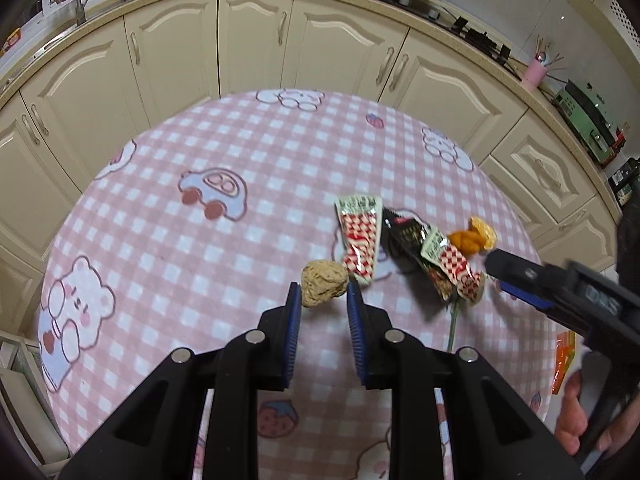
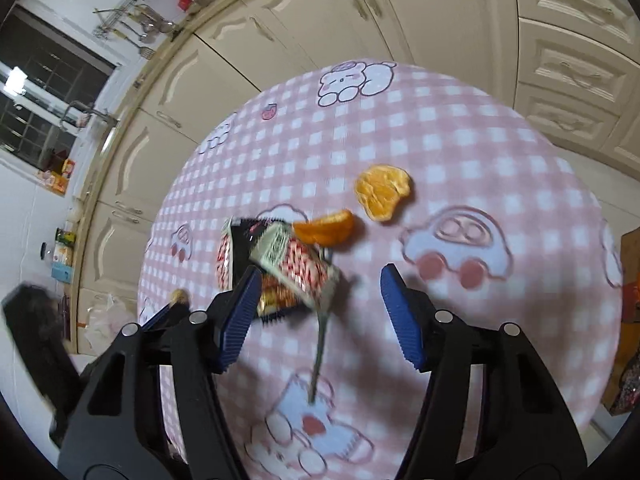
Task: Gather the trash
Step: 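Grasp the brown cookie piece with the left tool while the right tool grasps the orange peel, then carry the held cookie and orange peel over the wastebasket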
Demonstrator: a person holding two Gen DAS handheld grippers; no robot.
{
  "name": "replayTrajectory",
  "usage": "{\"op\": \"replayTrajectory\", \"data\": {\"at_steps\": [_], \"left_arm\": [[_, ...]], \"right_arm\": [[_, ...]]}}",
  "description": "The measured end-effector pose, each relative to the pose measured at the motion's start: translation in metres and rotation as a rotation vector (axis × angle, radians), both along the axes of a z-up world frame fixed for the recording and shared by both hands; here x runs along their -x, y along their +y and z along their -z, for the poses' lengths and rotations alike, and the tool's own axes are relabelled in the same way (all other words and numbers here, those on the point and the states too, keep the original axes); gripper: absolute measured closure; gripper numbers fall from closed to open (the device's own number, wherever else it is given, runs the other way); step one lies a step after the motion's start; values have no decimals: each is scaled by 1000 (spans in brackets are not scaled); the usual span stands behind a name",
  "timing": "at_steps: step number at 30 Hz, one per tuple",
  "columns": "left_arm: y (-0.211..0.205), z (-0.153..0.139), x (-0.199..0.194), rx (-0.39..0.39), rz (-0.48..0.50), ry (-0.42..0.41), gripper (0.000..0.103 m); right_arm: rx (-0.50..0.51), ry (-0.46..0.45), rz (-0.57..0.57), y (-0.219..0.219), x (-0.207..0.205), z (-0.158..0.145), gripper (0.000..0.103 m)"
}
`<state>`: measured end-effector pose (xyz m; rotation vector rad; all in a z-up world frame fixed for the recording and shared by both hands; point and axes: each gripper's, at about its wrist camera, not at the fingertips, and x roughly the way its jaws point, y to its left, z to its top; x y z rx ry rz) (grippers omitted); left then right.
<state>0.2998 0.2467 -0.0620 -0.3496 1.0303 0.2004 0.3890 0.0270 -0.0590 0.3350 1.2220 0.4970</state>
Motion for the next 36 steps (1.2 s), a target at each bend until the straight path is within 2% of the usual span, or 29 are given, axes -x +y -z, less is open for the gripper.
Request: {"op": "replayTrajectory", "data": {"at_steps": [5,6,7,10,15,23,36], "left_arm": [[7,1,-3,9,10,-8,81],[8,3,-4,10,10,-4,81],[10,4,-4,13,9,-1,80],[13,6,-3,21,2,2,80],[15,4,0,23,-10,-4,80],[-3,-13,14,4,17,-37,80],[-76,-45,45,-43,135,-88,80]], "right_arm": [[64,-9,28,15,-18,7,41],[79,0,29,19,-23,11,47],[87,6,21,21,-25,14,65],[97,-14,17,24,-25,15,69],[100,-40,14,19,-14,4,70],[104,-112,22,-8,19,-31,70],[94,-153,103,-79,72,-56,70]]}}
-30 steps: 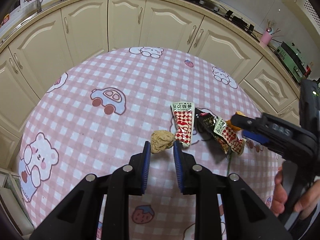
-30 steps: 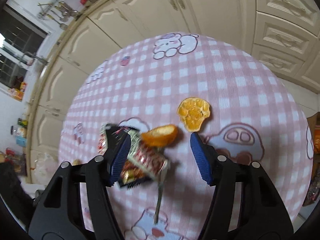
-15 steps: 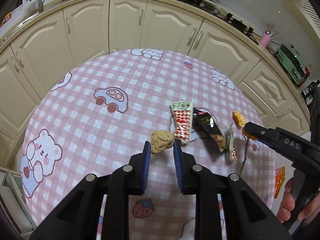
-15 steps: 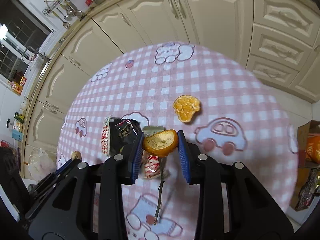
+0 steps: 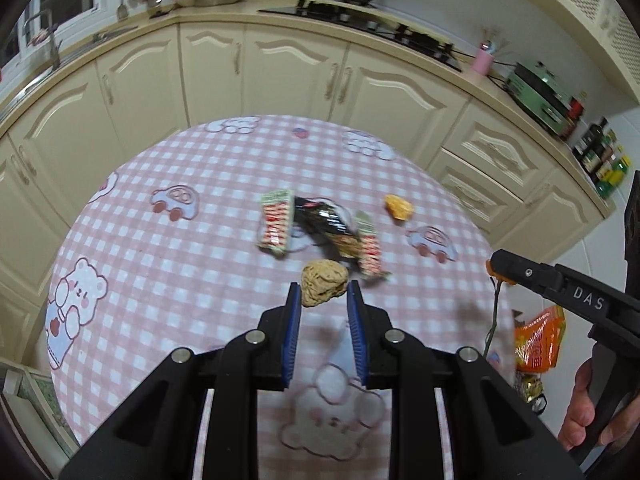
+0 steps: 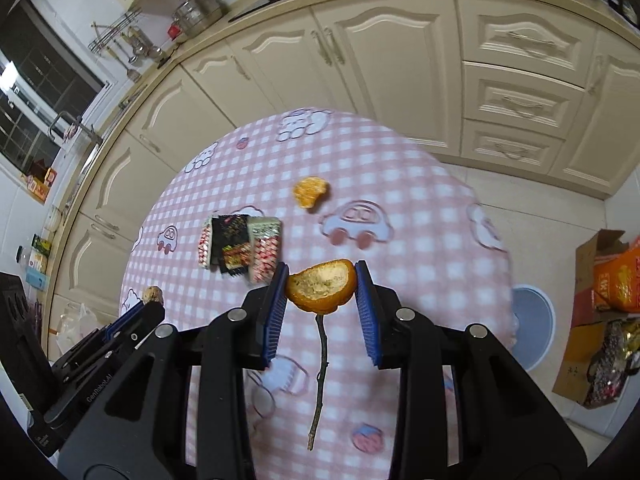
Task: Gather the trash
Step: 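Carry the held cookie and orange peel over the wastebasket, then open both tools to drop the cookie and peel into the wastebasket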
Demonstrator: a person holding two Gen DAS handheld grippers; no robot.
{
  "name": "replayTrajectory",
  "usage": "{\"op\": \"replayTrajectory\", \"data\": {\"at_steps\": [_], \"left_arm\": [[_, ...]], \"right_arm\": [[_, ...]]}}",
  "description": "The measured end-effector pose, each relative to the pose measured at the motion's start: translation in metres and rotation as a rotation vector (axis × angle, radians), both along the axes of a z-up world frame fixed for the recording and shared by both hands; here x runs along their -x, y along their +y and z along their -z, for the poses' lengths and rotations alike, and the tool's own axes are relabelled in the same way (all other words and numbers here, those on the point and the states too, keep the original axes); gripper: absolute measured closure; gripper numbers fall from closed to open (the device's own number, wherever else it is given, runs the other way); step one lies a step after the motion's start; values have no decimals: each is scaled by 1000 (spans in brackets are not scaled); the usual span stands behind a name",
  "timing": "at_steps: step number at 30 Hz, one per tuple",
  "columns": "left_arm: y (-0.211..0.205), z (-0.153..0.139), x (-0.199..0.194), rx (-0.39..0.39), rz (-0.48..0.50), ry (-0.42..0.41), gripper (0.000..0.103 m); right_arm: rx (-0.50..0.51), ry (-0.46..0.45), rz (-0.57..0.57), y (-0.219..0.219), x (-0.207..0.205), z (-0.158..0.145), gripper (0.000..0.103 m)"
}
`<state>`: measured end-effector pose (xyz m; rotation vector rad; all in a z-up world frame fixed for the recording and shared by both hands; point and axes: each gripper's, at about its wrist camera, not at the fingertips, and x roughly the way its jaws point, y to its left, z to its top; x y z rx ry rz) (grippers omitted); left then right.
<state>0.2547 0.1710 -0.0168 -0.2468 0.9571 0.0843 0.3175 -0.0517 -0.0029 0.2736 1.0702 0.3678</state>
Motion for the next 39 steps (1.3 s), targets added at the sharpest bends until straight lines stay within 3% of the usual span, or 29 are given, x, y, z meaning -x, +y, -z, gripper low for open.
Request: {"op": "replayTrajectory", "data": {"at_steps": [16,34,36,39], "left_arm": [[-155,2,7,-39,257,32,80],[-333,52,-5,-97,553,156,80],[-349,54,-5,-103,577,155,80],[-369,48,0,-133,595,86,75]], "right_arm": [[-57,-4,208,-144,41,12,70],[-105,131,517,-324,82,90,70],[-113,143,537,-335,86,95,70],[-127,156,569,-353,94,103,70]]}}
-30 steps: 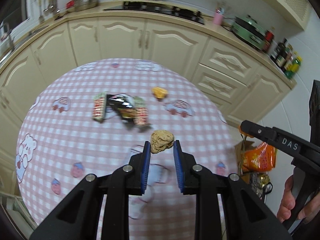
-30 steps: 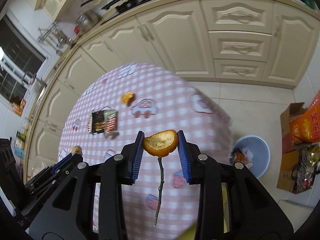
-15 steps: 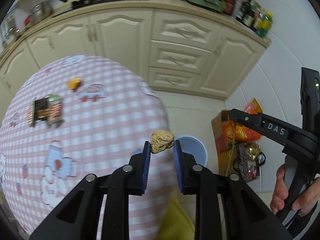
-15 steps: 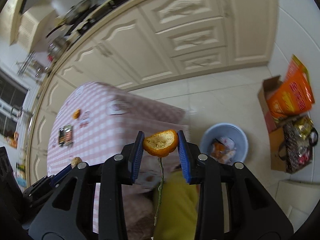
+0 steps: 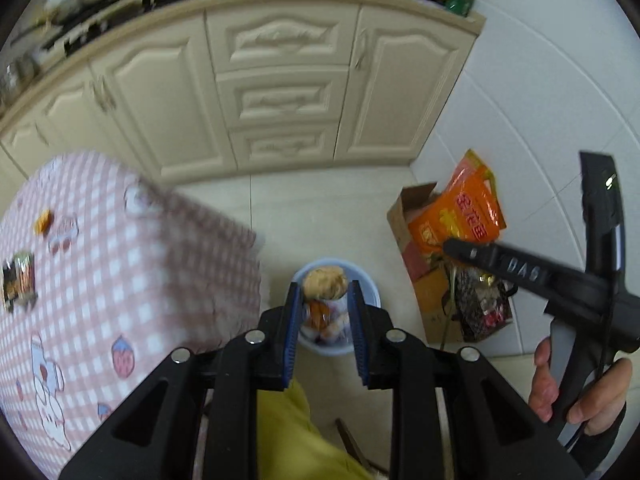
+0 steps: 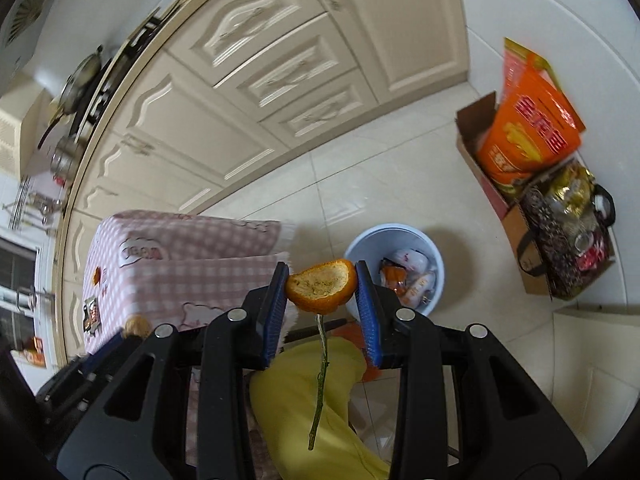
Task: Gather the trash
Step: 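Open both tools to drop the cookie and peel into the wastebasket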
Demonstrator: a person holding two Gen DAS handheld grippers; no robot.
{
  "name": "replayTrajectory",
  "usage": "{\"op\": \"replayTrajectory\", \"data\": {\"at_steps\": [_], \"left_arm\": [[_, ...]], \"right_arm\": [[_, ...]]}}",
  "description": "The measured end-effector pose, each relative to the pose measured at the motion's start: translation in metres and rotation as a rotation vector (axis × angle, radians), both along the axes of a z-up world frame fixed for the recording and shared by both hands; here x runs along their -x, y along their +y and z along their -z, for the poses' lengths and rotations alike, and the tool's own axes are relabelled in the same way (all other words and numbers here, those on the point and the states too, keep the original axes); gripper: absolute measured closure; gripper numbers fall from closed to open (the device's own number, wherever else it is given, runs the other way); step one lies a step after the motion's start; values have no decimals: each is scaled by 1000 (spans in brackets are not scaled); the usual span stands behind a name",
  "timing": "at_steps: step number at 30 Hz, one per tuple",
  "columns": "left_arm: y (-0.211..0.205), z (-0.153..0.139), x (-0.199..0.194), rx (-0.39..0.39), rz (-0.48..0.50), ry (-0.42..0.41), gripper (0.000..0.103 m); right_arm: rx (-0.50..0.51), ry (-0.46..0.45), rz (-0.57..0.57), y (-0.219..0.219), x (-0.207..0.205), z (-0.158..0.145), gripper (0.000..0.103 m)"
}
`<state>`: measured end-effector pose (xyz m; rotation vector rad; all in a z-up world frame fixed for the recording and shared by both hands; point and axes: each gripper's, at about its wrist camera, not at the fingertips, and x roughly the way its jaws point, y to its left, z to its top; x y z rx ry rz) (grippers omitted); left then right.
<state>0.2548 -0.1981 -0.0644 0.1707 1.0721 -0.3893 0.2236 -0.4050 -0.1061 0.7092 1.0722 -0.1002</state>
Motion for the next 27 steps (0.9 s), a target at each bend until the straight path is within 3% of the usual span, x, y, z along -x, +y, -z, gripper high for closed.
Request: {"op": "replayTrajectory", "data": {"at_steps": [1,3,12,14,15,16,19,27], "left_arm": [[-5,-1,1,-12,4,-19,65],[-11,-3,3,-17,13,-39,55],[14,1,-3,-8,-36,-9,55],[27,1,-5,-9,-61,-8,54],[32,1,-7,-8,-69,-6,54],[37,1,-8,-7,-80,-3,54],[54,0,-10,-7,-114,-2,53],[80,0,-7,19,-143,8,53]], "right_arm": [[-3,3,8,-5,1,2,70],[-3,13,29,-13,5,6,70],[-17,34,-8,3,-7,16,67],[-14,7,-20,12,-14,11,53],[-9,-10,-14,17,-16,6,33],[5,-23,0,20,-17,1,30],[48,-58,-5,32,-20,-10,30],[78,-44,-71,58,-17,-20,30]]}}
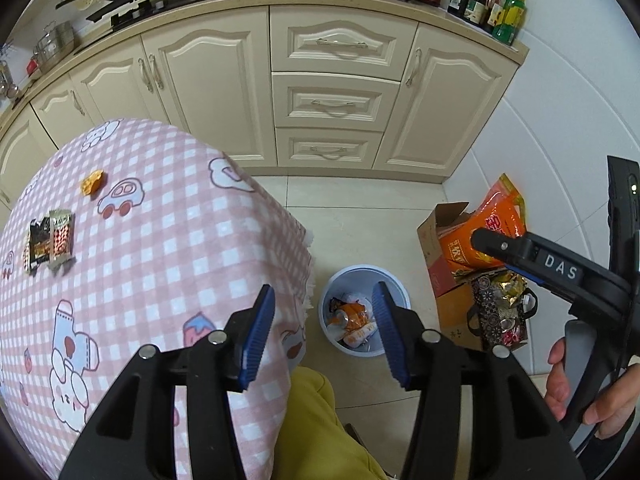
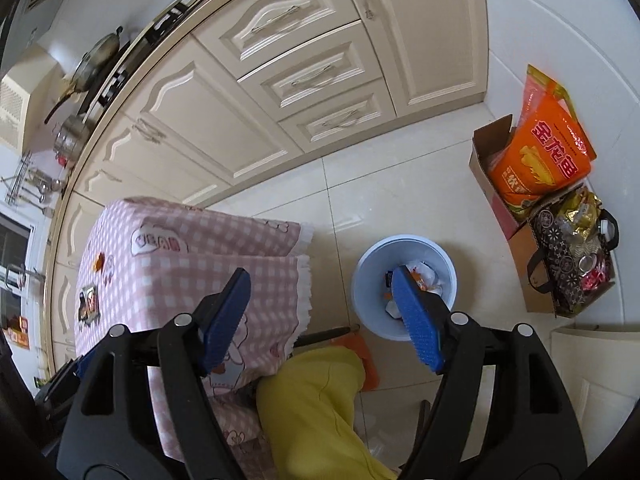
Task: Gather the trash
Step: 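Open both tools to drop the cookie and peel into the wastebasket, then move both open tools back over the table trash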
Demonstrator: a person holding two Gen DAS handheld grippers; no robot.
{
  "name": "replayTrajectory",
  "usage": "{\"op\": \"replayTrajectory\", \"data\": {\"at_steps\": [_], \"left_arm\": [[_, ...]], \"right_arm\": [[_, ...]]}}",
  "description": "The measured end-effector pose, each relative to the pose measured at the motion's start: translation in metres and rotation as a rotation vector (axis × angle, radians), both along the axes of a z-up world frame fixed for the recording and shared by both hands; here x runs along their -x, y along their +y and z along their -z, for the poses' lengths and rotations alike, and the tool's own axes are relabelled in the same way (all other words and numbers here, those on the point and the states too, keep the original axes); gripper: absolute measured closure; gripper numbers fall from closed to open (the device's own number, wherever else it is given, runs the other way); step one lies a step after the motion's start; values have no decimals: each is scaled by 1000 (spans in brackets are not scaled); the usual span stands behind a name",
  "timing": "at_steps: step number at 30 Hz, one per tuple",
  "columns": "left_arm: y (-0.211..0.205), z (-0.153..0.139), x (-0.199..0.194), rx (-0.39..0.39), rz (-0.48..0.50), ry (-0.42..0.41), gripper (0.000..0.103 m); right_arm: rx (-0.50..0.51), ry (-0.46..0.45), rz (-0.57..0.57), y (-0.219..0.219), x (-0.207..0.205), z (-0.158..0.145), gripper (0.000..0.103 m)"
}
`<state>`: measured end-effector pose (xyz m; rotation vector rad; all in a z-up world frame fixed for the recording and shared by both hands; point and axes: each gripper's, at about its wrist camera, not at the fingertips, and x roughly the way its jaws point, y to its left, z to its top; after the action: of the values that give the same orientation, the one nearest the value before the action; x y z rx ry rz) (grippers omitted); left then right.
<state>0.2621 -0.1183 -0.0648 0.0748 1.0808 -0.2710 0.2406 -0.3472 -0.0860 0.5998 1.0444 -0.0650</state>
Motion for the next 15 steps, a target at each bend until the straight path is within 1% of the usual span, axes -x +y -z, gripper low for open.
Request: {"op": "replayTrajectory", "data": {"at_steps": [4,8,11,13,15], "left_arm": [[10,-4,5,13,-12,-6,52],[26,-12,10,30,-39,-21,48],[44,-18,12,33,-74,-34,45],[63,-22,15,43,-107,-45,41],[81,-27,17,52,-140,-54,40]], "right_arm": [[17,-5,-39,18,2,-9,30],[23,-23,-75,37,2,-21,30],[32,-32,-110,55,1,-29,30],[34,-38,-136,69,-1,-34,30],[41,-43,-169,86,-4,-39,30]]}}
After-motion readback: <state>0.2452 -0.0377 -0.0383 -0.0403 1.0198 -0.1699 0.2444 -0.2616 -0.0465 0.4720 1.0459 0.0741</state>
